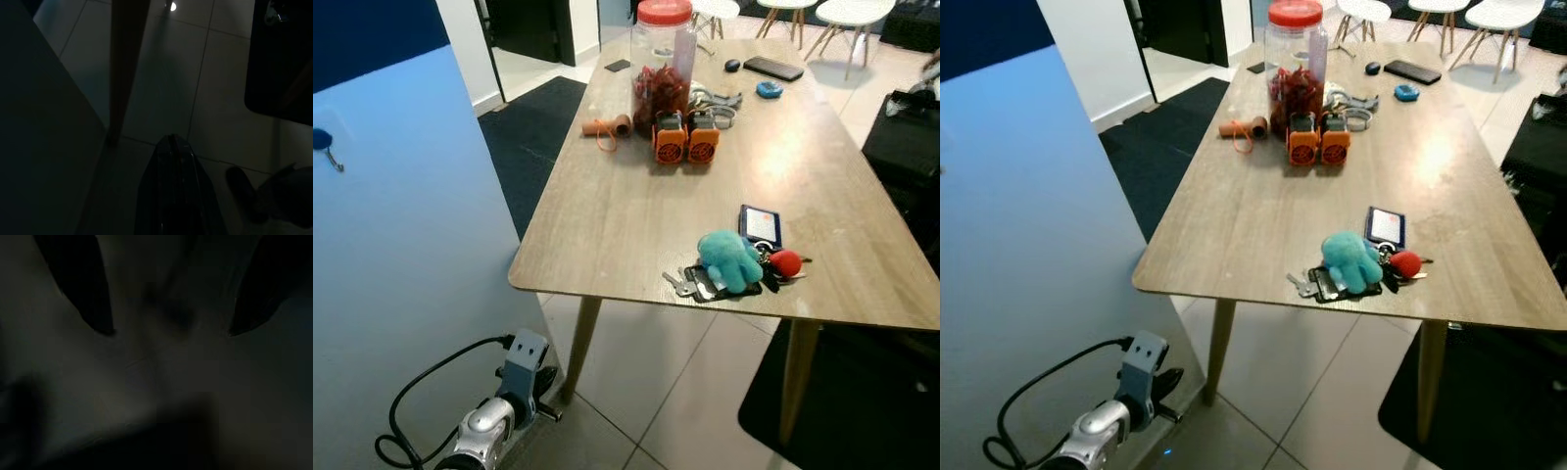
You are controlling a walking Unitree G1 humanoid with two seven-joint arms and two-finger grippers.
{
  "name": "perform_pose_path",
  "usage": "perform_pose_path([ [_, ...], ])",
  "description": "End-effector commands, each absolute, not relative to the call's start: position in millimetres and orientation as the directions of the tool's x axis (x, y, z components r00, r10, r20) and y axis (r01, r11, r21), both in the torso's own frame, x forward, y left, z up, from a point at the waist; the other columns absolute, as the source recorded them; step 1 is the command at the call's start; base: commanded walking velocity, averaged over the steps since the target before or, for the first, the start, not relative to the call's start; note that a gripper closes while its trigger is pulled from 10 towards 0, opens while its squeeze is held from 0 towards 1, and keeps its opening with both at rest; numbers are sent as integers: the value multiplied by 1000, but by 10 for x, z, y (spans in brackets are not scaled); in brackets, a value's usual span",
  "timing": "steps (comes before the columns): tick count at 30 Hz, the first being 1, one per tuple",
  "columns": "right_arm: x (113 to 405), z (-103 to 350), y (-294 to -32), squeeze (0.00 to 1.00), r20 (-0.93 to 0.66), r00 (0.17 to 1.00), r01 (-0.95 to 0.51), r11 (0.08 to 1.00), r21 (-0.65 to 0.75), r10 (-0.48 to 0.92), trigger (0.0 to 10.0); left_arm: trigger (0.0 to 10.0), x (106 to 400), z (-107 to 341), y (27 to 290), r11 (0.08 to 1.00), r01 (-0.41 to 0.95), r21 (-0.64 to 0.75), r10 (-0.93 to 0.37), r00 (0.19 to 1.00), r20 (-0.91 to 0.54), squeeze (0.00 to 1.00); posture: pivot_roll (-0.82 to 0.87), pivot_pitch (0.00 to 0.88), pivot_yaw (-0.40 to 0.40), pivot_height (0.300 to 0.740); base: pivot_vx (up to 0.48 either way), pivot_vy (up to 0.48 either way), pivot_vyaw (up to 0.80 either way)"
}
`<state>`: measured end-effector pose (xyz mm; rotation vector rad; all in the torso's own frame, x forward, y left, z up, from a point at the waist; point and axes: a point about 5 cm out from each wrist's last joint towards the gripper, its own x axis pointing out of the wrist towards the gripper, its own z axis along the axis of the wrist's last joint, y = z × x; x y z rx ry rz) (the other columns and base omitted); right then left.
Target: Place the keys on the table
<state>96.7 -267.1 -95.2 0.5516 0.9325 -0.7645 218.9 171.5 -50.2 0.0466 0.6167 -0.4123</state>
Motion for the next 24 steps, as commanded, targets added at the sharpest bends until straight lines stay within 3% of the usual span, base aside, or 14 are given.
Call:
perform_pose_path([
  [1, 906, -1018, -2531, 0, -894, 361, 737, 668, 101, -264, 10000, 10000, 2151, -526, 1785, 921, 386, -57, -342, 727, -596, 0, 51, 63, 59, 740, 0, 0, 0],
  [3, 877, -1101, -2245, 0, -918, 358, 633, 767, 104, -170, 10000, 10000, 2148, -532, 1782, 922, 384, -46, -333, 726, -601, 0, 55, 61, 64, 740, 0, 0, 0],
  [7, 869, -1129, -2109, 0, -924, 357, 504, 861, 67, -137, 10000, 10000, 2149, -534, 1784, 924, 381, -28, -319, 730, -604, 0, 57, 61, 64, 740, 0, 0, 0],
  [10, 915, -1136, -1968, 0, -917, 391, 279, 960, 33, -82, 10000, 10000, 2151, -535, 1778, 927, 375, -17, -308, 735, -604, 0, 62, 56, 68, 740, 0, 0, 0],
  [16, 962, -1130, -1899, 0, -907, 417, 235, 971, 40, -64, 10000, 10000, 2141, -543, 1773, 927, 374, -19, -308, 732, -608, 0, 61, 54, 69, 740, 0, 0, 0],
  [20, 1177, -1042, -1853, 0, -828, 560, 167, 982, 84, -24, 10000, 10000, 2133, -549, 1766, 927, 374, -25, -311, 729, -610, 0, 63, 44, 68, 740, 0, 0, 0],
  [22, 1400, -904, -1990, 0, -721, 684, 241, 968, 77, -113, 10000, 10000, 2134, -548, 1758, 927, 375, -30, -314, 730, -607, 0, 61, 40, 67, 740, 0, 0, 0],
  [24, 1500, -820, -2120, 0, -661, 724, 319, 945, 68, -197, 10000, 10000, 2137, -547, 1750, 926, 376, -34, -318, 730, -605, 0, 59, 38, 67, 740, 0, 0, 0],
])
